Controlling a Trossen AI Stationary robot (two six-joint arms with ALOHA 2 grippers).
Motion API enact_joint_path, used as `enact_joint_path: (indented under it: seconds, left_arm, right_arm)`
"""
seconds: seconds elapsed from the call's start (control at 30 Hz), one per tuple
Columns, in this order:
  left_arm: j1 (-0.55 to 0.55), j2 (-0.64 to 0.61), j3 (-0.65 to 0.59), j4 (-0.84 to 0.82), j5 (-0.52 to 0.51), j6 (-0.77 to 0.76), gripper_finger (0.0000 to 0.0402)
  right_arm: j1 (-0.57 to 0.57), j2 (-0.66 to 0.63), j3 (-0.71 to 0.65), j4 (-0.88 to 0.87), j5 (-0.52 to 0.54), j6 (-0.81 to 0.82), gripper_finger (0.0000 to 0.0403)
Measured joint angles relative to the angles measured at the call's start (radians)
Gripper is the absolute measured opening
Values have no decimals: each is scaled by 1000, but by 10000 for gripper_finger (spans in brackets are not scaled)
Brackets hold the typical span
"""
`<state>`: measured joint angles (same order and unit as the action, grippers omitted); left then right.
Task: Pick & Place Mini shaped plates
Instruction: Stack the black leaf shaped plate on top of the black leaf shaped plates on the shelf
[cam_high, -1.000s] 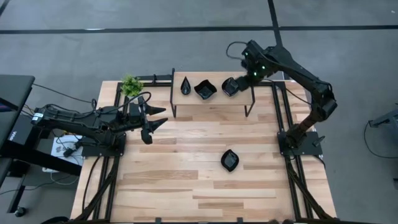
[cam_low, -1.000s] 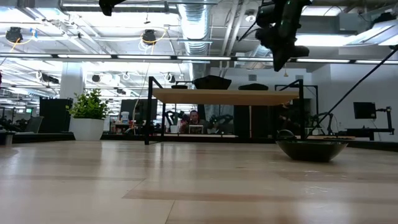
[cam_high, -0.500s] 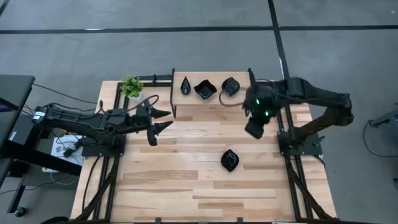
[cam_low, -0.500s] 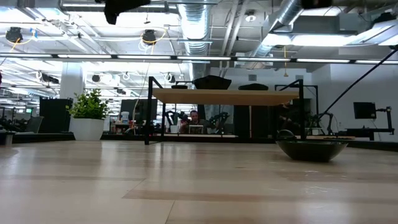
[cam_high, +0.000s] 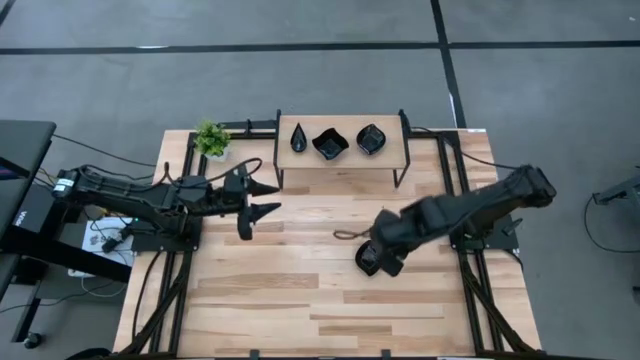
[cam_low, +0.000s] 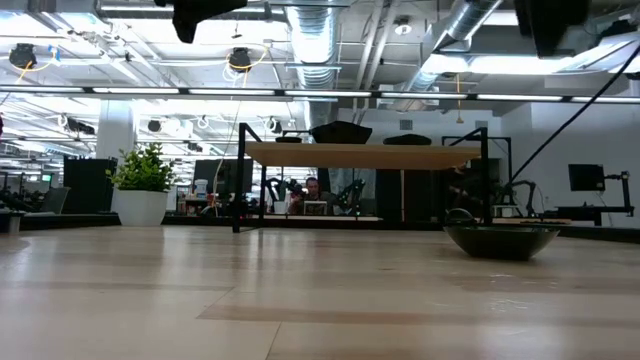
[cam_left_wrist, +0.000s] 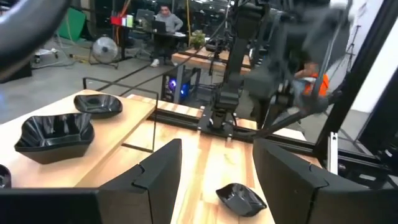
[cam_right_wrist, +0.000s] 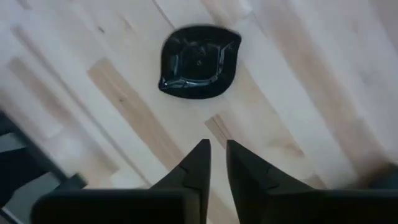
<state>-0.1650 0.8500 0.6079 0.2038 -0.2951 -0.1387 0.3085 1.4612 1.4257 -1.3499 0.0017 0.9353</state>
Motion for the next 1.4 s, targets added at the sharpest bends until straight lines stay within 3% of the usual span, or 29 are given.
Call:
enact_joint_path:
  seconds: [0.23, 0.43, 0.83, 1.4]
  left_arm:
    - [0, -3, 0, -2, 63, 2, 200]
    - [0, -13, 0, 0, 109, 0, 200]
    - [0, -15, 0, -4, 111, 2, 200]
    - [0, -15, 0, -5, 110, 2, 200]
  right_arm:
    - [-4, -29, -292, 317, 0, 81, 79]
    - [-59, -36, -444, 505, -6, 95, 95]
    - [-122, -35, -589, 655, -71, 52, 155]
    - [-153, -35, -747, 939, -112, 55, 137]
